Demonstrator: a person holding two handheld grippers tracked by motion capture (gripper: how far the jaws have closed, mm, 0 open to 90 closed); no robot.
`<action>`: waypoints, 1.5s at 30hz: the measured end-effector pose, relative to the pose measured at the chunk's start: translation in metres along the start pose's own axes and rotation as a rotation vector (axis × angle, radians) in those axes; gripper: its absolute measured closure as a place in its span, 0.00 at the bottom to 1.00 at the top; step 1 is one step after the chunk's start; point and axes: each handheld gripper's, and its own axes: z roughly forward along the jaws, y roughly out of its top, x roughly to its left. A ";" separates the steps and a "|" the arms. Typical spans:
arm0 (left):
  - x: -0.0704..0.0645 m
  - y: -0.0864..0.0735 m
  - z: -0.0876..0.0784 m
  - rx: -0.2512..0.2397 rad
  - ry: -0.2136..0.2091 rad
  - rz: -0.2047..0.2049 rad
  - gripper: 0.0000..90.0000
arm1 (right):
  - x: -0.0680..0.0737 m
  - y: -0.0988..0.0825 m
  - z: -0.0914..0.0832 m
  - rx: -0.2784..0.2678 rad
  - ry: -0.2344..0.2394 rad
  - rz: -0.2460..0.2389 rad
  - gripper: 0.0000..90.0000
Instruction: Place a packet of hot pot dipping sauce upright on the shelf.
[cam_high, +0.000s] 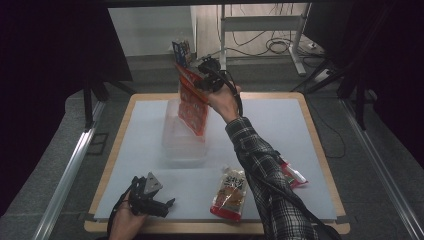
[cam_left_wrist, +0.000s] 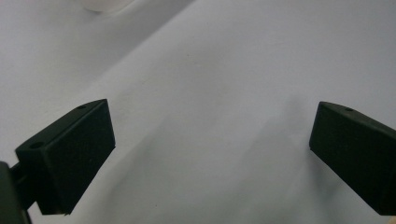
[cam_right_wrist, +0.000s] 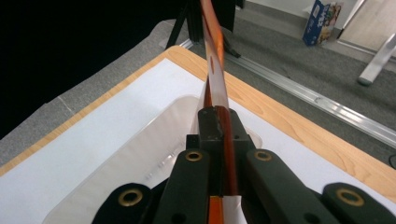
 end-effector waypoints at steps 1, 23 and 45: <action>0.000 0.000 0.000 0.000 0.000 -0.001 0.00 | 0.000 0.000 0.001 0.002 -0.007 -0.005 0.99; 0.000 0.000 0.001 0.002 -0.002 -0.002 0.00 | -0.014 -0.002 0.009 -0.006 -0.016 0.001 0.96; 0.000 0.000 0.001 0.007 -0.002 0.001 0.00 | -0.043 -0.015 0.013 0.003 -0.065 -0.024 0.61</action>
